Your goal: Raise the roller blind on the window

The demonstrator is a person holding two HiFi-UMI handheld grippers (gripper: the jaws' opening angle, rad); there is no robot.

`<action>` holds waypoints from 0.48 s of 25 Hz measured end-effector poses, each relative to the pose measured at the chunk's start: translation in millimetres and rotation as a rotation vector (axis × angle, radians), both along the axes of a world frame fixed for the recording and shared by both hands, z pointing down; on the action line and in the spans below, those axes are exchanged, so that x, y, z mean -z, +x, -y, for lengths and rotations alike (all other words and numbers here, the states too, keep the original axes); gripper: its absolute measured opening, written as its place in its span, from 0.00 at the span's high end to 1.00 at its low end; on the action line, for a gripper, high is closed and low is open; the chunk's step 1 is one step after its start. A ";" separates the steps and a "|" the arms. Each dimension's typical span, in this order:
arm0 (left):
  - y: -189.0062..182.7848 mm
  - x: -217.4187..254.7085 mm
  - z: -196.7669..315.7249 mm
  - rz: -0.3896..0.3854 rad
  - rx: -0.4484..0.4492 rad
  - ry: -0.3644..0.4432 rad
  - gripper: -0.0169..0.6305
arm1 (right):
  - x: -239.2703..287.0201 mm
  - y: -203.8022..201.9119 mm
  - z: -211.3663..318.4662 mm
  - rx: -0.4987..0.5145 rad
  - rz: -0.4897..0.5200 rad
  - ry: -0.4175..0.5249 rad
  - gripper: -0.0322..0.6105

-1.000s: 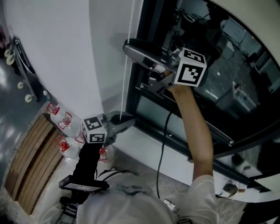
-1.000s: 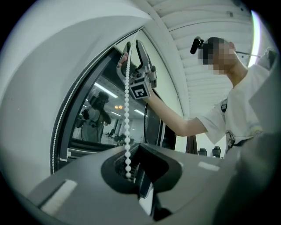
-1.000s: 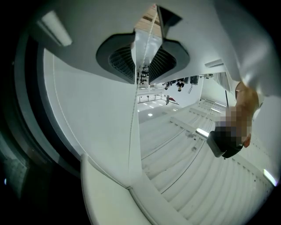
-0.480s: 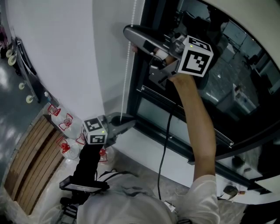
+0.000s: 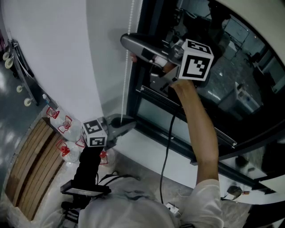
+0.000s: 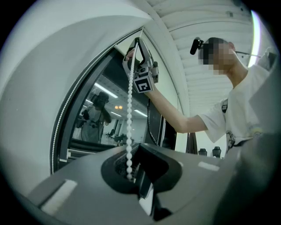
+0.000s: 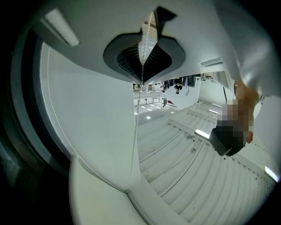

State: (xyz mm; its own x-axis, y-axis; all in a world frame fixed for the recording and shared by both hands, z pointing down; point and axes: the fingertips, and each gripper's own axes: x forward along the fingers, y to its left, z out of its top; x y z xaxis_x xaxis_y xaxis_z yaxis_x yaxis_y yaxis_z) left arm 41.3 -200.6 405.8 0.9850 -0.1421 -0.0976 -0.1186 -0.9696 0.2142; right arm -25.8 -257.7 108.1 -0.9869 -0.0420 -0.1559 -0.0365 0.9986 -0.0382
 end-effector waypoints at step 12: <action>-1.0 2.2 2.3 0.002 0.001 0.025 0.98 | -85.9 -10.7 -5.2 0.018 -0.015 -0.125 0.93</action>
